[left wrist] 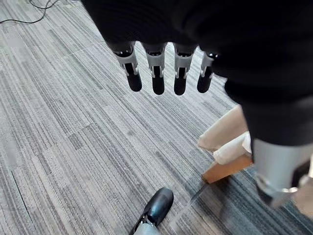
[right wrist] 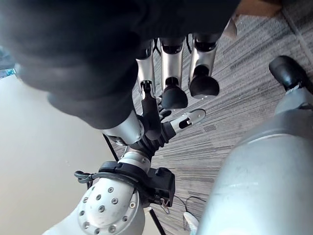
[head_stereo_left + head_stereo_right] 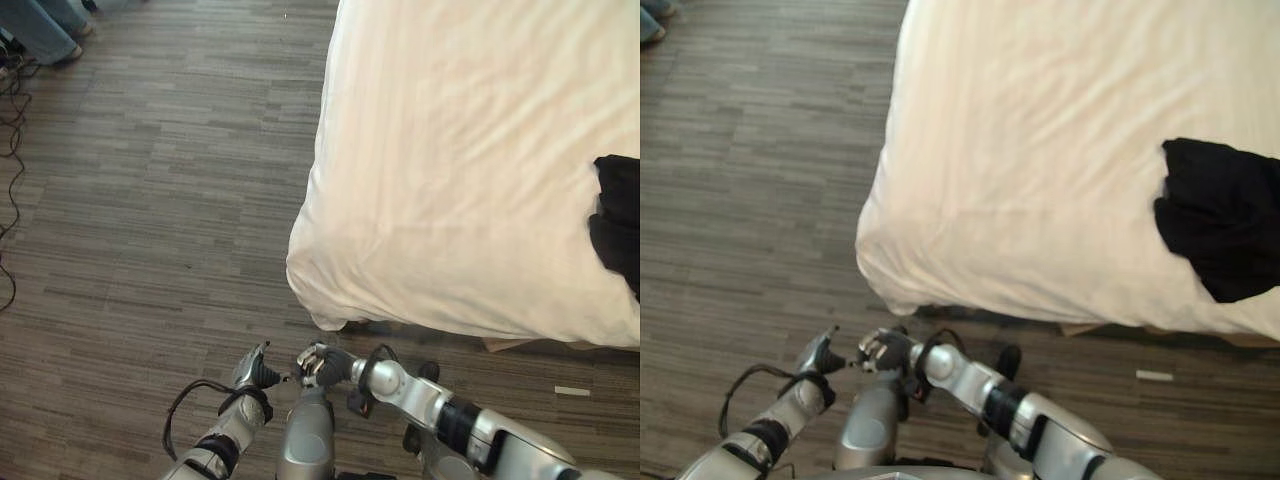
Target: Tidy up the quilt and then pick up the clothes from the bed and put them into the laundry hamper.
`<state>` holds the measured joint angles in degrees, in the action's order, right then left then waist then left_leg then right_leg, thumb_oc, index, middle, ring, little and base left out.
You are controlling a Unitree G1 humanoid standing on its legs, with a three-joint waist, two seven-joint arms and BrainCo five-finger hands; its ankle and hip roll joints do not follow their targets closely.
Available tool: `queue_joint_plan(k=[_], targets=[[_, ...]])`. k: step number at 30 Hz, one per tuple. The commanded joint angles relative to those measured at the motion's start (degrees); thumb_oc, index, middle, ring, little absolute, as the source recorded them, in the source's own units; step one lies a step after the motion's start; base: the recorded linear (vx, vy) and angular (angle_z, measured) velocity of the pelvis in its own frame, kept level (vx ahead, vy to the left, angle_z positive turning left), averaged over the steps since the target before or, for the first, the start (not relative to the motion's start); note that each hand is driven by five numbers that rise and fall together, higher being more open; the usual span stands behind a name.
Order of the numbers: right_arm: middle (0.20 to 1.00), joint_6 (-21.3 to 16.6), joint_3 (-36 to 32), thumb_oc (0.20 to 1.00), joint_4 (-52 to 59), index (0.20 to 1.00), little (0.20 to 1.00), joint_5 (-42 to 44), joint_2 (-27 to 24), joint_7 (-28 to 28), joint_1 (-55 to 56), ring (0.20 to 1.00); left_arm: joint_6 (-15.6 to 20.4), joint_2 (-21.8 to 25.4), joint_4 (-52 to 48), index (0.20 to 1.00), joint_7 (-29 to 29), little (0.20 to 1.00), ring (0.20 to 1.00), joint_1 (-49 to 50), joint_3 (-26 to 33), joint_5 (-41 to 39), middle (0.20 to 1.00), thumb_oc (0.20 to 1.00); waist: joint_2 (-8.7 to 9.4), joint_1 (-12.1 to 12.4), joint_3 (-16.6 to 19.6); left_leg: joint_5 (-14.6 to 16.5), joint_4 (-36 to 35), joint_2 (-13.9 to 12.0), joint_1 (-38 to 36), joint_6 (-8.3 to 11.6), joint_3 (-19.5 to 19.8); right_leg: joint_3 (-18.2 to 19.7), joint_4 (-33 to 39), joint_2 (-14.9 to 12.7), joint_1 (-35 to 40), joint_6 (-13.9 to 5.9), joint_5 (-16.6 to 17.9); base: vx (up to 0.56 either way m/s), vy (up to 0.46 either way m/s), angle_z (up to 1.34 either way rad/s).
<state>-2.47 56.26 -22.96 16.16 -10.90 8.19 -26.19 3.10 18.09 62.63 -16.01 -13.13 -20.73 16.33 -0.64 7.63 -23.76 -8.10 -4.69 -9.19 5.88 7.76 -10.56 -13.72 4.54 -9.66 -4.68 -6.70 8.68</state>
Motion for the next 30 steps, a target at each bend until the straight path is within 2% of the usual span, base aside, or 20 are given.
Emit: queue_joint_plan(k=[1, 2, 4, 5, 7, 10, 13, 15, 16, 19, 20, 21, 22, 23, 25, 26, 27, 28, 29, 30], targets=[[0.200, -9.62, -9.80, 0.200, 9.80, 0.200, 0.200, 7.10, 3.44, -4.51, -8.42, 0.200, -0.59, 0.82, 4.37, 1.000, -1.66, 1.000, 1.000, 2.42, -1.60, -2.06, 1.000, 1.000, 2.16, -1.92, 1.84, 3.85, 4.12, -0.76, 0.64, 0.84, -2.51, 3.31, -6.31, -5.05, -2.25, -5.01, -6.34, -0.01, -0.001, -0.29], [0.200, -10.41, -11.72, 0.200, 11.50, 0.200, 0.200, 7.10, 2.68, -5.41, -9.58, 0.200, -0.54, 0.55, 4.53, 1.000, -1.48, 1.000, 1.000, 2.55, -1.10, -2.88, 1.000, 1.000, 2.06, -2.44, 1.74, 3.88, 4.32, -0.76, 0.75, 0.79, -2.75, 3.69, -6.37, -4.93, -2.77, -4.90, -6.23, -0.03, -0.002, -0.33], [0.200, -13.74, -17.56, 0.200, 15.19, 0.200, 0.200, 2.22, -0.68, -12.28, -13.22, 0.200, -0.13, -0.27, 4.40, 1.000, -1.96, 1.000, 1.000, 2.22, -0.82, -4.00, 1.000, 1.000, 1.01, -3.49, 0.28, 4.01, 5.24, -0.88, 1.25, 0.80, -3.48, 5.13, -7.05, -4.82, -4.59, -4.72, -6.07, -0.08, 0.013, -0.46], [0.200, -13.96, -19.48, 0.200, 15.42, 0.200, 0.200, 0.21, -1.28, -14.20, -14.02, 0.200, 0.07, -0.52, 4.17, 1.000, -1.88, 1.000, 1.000, 2.11, -1.17, -3.84, 1.000, 1.000, 0.47, -4.00, -0.06, 3.95, 5.50, -0.84, 1.58, 0.79, -3.68, 5.57, -6.99, -4.82, -5.13, -4.63, -5.89, -0.08, 0.023, -0.55], [0.200, -14.08, -22.66, 0.200, 13.95, 0.200, 0.200, -5.96, -2.84, -19.24, -15.92, 0.200, 0.36, -1.08, 3.57, 1.000, -1.91, 1.000, 1.000, 1.88, -2.01, -3.28, 1.000, 1.000, -0.66, -4.69, -0.34, 3.77, 5.35, -0.84, 2.01, 0.78, -4.23, 6.11, -6.44, -4.61, -5.89, -4.50, -5.57, -0.04, 0.026, -0.24], [0.200, -12.01, -26.89, 0.200, 7.51, 0.200, 0.200, -9.40, -5.00, -23.36, -15.14, 0.200, 0.57, -1.31, 1.29, 1.000, -1.61, 1.000, 1.000, 1.85, -2.56, -3.02, 1.000, 1.000, -2.02, -5.90, -0.78, 3.04, 3.84, -0.95, 1.71, 0.79, -5.50, 7.37, -5.41, -3.78, -6.99, -4.61, -5.04, -0.03, 0.034, -0.13], [0.200, -11.27, -33.40, 0.200, 1.00, 0.200, 0.200, -11.37, -6.68, -28.66, -8.53, 0.200, 0.79, -1.76, -0.12, 1.000, -1.51, 1.000, 1.000, 1.82, -1.72, -3.80, 1.000, 1.000, -2.13, -7.46, -0.75, 3.42, 4.00, -1.01, 1.38, 0.46, -5.94, 9.32, -4.94, -2.47, -7.72, -4.69, -5.08, 0.01, 0.049, -0.30], [0.200, -10.07, -37.30, 0.200, -5.96, 0.200, 0.200, -13.68, -8.30, -32.13, -3.22, 0.200, 0.70, -2.07, -0.60, 1.000, -1.45, 1.000, 1.000, 2.07, -0.63, -4.53, 1.000, 1.000, -1.32, -8.07, -1.22, 5.56, 6.09, -0.13, 1.31, 0.48, -1.50, 11.43, -5.77, -1.29, -8.27, -4.30, -5.79, 0.03, 0.037, -0.33], [0.200, -9.07, -41.27, 0.200, -10.77, 0.200, 0.200, -13.55, -9.10, -33.55, 2.10, 0.200, 0.31, -3.08, 0.12, 1.000, -1.30, 1.000, 1.000, 1.96, 0.20, -6.25, 1.000, 1.000, 0.02, -8.77, -0.84, 8.64, 6.60, 1.00, 0.44, 0.61, 5.78, 13.70, -6.26, -0.05, -8.66, -3.81, -6.16, 0.00, 0.014, -0.47], [0.200, -8.52, -44.53, 0.200, -13.11, 0.200, 0.200, -13.28, -10.00, -33.97, 6.27, 0.200, 0.30, -3.82, 0.63, 1.000, -0.94, 1.000, 1.000, 1.68, 0.16, -6.86, 1.000, 1.000, 0.53, -9.56, 0.06, 8.98, 5.84, 1.52, -0.16, 0.46, 8.54, 14.28, -5.96, 0.23, -8.40, -3.69, -6.05, 0.05, -0.026, -0.60], [0.200, -7.33, -50.64, 0.200, -15.63, 0.200, 0.200, -13.17, -11.47, -33.68, 15.67, 0.200, 0.00, -4.64, 1.03, 1.000, 0.77, 1.000, 1.000, 2.46, -0.15, -6.25, 1.000, 1.000, 0.35, -12.35, 2.57, 9.66, 3.20, 1.59, -2.77, 0.13, 8.40, 14.14, -5.30, -0.04, -6.93, -3.77, -6.31, 0.18, 0.058, -0.26], [0.200, -6.54, -52.53, 0.200, -18.00, 0.200, 0.200, -13.77, -11.98, -33.53, 19.21, 0.200, -0.03, -4.70, 1.24, 1.000, 1.65, 1.000, 1.000, 3.47, -0.36, -5.26, 1.000, 1.000, 0.29, -13.59, 4.14, 9.78, 2.04, 1.71, -4.46, -0.05, 7.73, 14.38, -4.95, -0.05, -6.11, -4.00, -6.31, 0.18, 0.059, 0.08], [0.200, -6.54, -52.54, 0.200, -18.00, 0.200, 0.200, -13.77, -11.98, -33.53, 19.22, 0.200, -0.03, -4.70, 1.24, 1.000, 1.65, 1.000, 1.000, 3.47, -0.36, -5.26, 1.000, 1.000, 0.29, -13.59, 4.13, 9.78, 2.03, 1.71, -4.48, -0.05, 7.72, 14.38, -4.95, -0.05, -6.10, -4.00, -6.31, 0.20, 0.098, 0.39], [0.200, -4.56, -54.65, 0.200, -25.43, 0.200, 0.200, -16.32, -12.38, -33.29, 24.67, 0.200, -0.28, -4.82, 2.80, 1.000, 3.13, 1.000, 1.000, 4.15, -1.07, -3.11, 1.000, 1.000, 0.37, -15.93, 6.28, 10.12, 1.48, 1.88, -6.83, -0.16, 5.84, 14.81, -5.11, -0.41, -4.77, -4.39, -6.56, 0.15, 0.077, -0.01], [0.200, -2.42, -54.05, 0.200, -32.30, 0.200, 0.200, -17.39, -11.45, -31.28, 26.45, 0.200, -1.01, -4.82, 5.72, 1.000, 4.18, 1.000, 1.000, 4.78, -1.51, -0.63, 1.000, 1.000, 0.58, -17.22, 7.15, 11.01, 1.06, 1.95, -9.53, -0.52, 3.08, 16.23, -6.64, 0.31, -4.83, -4.61, -7.06, 0.14, 0.068, -0.44], [0.344, -1.46, -53.20, 0.344, -35.46, 0.344, 0.344, -18.27, -11.11, -30.50, 26.36, 0.344, -1.31, -4.73, 6.96, 1.000, 4.62, 1.000, 1.000, 4.85, -1.30, -0.04, 1.000, 1.000, 0.59, -17.20, 7.14, 10.95, 0.88, 1.56, -10.62, -0.56, 0.56, 15.62, -8.63, 0.46, -6.26, -4.92, -6.57, 0.05, -0.022, -0.70], [0.344, -0.73, -52.17, 0.344, -37.60, 0.344, 0.344, -18.80, -10.68, -29.81, 26.36, 0.344, -1.79, -4.67, 7.97, 1.000, 4.93, 1.000, 1.000, 5.07, -1.06, 0.18, 1.000, 1.000, 0.27, -17.05, 7.21, 11.12, 0.65, 0.82, -11.81, -0.53, -1.74, 12.59, -10.49, -0.04, -7.11, -5.12, -6.51, 0.02, -0.093, -1.41], [1.000, -0.20, -51.06, 1.000, -38.83, 1.000, 1.000, -19.44, -10.16, -28.58, 26.53, 1.000, -2.16, -4.60, 8.58, 1.000, 4.86, 1.000, 1.000, 5.21, -0.55, 0.02, 1.000, 1.000, 0.14, -16.24, 7.53, 10.69, 0.64, -0.48, -12.68, -0.08, -4.85, 5.94, -12.39, -1.73, -7.86, -4.76, -6.73, 0.02, -0.086, -1.66], [1.000, -0.20, -51.05, 1.000, -38.84, 1.000, 1.000, -19.44, -10.14, -28.57, 26.50, 1.000, -2.15, -4.57, 8.59, 1.000, 4.86, 1.000, 1.000, 5.19, -0.53, 0.02, 1.000, 1.000, 0.21, -16.24, 7.60, 10.49, 0.59, -0.45, -12.52, -0.05, -4.86, 5.97, -12.34, -1.74, -8.03, -4.70, -6.57, 0.02, -0.130, -2.31], [1.000, -0.04, -50.22, 1.000, -40.72, 1.000, 1.000, -19.08, -9.13, -27.77, 26.67, 1.000, -2.37, -4.54, 8.96, 1.000, 4.77, 1.000, 1.000, 5.07, -0.14, 0.18, 1.000, 1.000, 0.09, -15.42, 8.14, 9.65, 0.65, -1.72, -13.14, 0.39, -7.80, -2.22, -14.30, -4.13, -7.98, -3.78, -7.26, 0.14, -0.186, -1.96]])
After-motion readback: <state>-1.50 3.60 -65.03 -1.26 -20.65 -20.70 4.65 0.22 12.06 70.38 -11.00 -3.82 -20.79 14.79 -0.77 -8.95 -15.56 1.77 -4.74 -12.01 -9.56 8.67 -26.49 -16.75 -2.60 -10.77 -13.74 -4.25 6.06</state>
